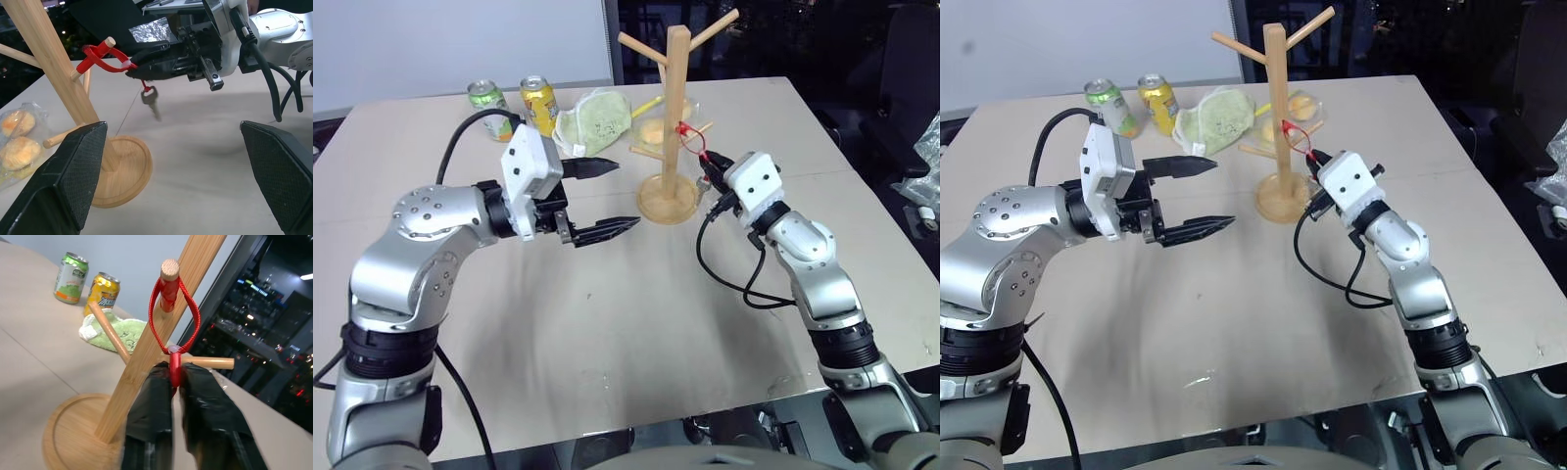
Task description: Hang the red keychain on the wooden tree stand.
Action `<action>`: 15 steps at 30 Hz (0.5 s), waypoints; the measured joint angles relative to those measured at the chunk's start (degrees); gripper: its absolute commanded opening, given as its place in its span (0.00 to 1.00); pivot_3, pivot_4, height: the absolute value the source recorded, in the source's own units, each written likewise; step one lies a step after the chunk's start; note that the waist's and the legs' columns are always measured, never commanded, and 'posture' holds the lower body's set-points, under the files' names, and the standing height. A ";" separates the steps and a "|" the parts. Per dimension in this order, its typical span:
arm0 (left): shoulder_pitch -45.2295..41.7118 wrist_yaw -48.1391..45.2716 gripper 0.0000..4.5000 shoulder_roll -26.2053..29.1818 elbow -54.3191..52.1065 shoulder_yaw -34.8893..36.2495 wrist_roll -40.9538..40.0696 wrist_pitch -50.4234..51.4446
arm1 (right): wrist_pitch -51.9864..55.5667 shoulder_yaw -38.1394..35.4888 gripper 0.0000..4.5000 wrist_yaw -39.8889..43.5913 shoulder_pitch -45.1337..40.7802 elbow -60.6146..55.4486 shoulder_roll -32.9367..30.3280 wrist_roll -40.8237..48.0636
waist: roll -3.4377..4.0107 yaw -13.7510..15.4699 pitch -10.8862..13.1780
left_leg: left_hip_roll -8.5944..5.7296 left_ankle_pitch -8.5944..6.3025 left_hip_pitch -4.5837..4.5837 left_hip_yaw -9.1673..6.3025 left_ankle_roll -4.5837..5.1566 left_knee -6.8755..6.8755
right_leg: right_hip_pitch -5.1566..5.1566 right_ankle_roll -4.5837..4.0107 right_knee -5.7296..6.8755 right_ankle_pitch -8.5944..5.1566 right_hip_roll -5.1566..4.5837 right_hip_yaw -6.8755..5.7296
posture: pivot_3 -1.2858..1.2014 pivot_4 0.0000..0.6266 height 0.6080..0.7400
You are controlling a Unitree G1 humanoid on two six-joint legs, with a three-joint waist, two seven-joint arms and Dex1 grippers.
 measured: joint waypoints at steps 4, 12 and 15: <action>0.00 0.14 1.00 0.00 0.00 0.00 0.02 -0.02 | 1.38 -0.05 0.74 2.06 0.25 -1.02 -0.60 1.38 | 0.00 0.01 0.00 | 0.00 0.00 0.00 0.00 0.00 0.00 | 0.00 0.00 0.00 0.00 0.00 -0.01 | 0.52 0.24 1.00; -0.64 -4.31 1.00 6.18 7.29 -0.40 1.65 2.28 | 9.11 -4.62 0.99 12.71 8.23 -10.60 -10.97 11.47 | 0.07 0.16 0.04 | -0.01 0.00 -0.01 0.00 0.01 0.01 | 0.01 0.00 -0.02 -0.01 -0.01 -0.04 | 0.52 0.24 1.00; -3.54 -7.45 1.00 8.01 15.07 -1.65 3.93 1.62 | 14.48 -9.30 0.99 18.68 8.94 -13.96 -17.80 18.63 | 0.13 0.22 0.08 | -0.01 0.00 0.02 -0.02 0.01 0.04 | 0.02 -0.01 0.00 -0.01 0.00 -0.08 | 0.52 0.24 1.00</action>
